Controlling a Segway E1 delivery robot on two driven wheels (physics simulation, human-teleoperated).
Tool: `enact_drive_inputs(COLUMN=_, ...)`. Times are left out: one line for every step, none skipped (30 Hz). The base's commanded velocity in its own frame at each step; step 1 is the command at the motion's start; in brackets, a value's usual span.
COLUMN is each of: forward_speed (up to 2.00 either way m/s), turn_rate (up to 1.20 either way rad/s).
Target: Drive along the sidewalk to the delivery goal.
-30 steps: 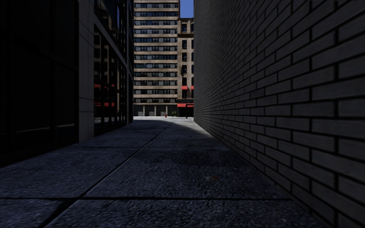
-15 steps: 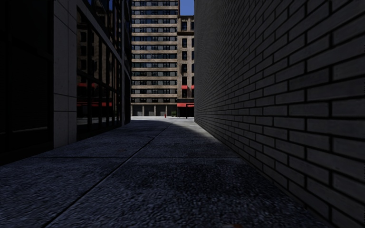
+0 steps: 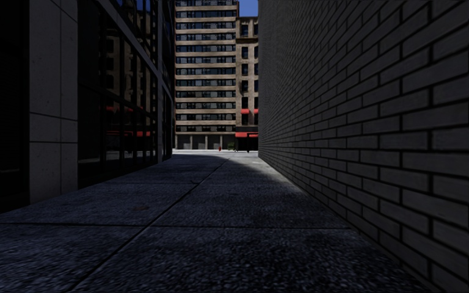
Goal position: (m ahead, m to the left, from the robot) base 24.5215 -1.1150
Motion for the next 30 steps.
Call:
enact_drive_inputs(forward_speed=2.00, turn_rate=0.00)
enact_drive_inputs(forward_speed=2.00, turn_rate=0.00)
enact_drive_inputs(forward_speed=2.00, turn_rate=0.00)
enact_drive_inputs(forward_speed=2.00, turn_rate=0.00)
enact_drive_inputs(forward_speed=2.00, turn_rate=0.00)
enact_drive_inputs(forward_speed=2.00, turn_rate=0.00)
enact_drive_inputs(forward_speed=2.00, turn_rate=0.00)
enact_drive_inputs(forward_speed=2.00, turn_rate=0.00)
enact_drive_inputs(forward_speed=2.00, turn_rate=0.00)
enact_drive_inputs(forward_speed=2.00, turn_rate=0.00)
enact_drive_inputs(forward_speed=2.00, turn_rate=0.00)
enact_drive_inputs(forward_speed=2.00, turn_rate=0.00)
enact_drive_inputs(forward_speed=2.00, turn_rate=0.00)
enact_drive_inputs(forward_speed=2.00, turn_rate=0.00)
enact_drive_inputs(forward_speed=2.00, turn_rate=0.00)
enact_drive_inputs(forward_speed=2.00, turn_rate=0.00)
enact_drive_inputs(forward_speed=2.00, turn_rate=0.00)
enact_drive_inputs(forward_speed=2.00, turn_rate=0.00)
enact_drive_inputs(forward_speed=2.00, turn_rate=0.00)
enact_drive_inputs(forward_speed=2.00, turn_rate=0.00)
enact_drive_inputs(forward_speed=2.00, turn_rate=0.00)
enact_drive_inputs(forward_speed=2.00, turn_rate=0.00)
enact_drive_inputs(forward_speed=2.00, turn_rate=0.00)
enact_drive_inputs(forward_speed=2.00, turn_rate=0.00)
enact_drive_inputs(forward_speed=2.00, turn_rate=0.00)
enact_drive_inputs(forward_speed=2.00, turn_rate=0.00)
enact_drive_inputs(forward_speed=2.00, turn_rate=0.00)
enact_drive_inputs(forward_speed=2.00, turn_rate=0.00)
enact_drive_inputs(forward_speed=2.00, turn_rate=0.00)
enact_drive_inputs(forward_speed=2.00, turn_rate=0.00)
